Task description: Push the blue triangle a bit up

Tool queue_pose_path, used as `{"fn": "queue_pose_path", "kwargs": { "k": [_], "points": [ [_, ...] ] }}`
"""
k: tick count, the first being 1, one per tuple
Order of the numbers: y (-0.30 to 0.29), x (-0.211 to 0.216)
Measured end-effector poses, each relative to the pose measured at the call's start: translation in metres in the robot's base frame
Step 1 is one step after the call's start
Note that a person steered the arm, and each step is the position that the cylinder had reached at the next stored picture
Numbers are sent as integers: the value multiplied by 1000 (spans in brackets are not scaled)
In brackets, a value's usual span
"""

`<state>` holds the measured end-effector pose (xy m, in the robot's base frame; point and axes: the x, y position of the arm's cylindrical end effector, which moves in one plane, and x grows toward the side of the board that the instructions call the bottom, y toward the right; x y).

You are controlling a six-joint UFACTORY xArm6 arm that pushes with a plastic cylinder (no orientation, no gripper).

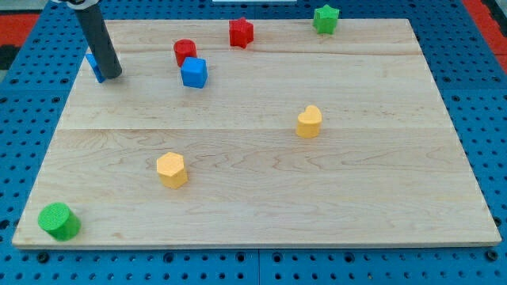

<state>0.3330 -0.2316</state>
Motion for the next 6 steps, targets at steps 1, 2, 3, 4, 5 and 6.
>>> {"fn": "queue_pose_path", "kwargs": {
  "k": [1, 2, 3, 4, 5, 6],
  "points": [
    [-3, 21],
    [-42, 32],
    [-50, 9],
    [-20, -18],
    [-9, -40],
    [-24, -44]
  ]
}}
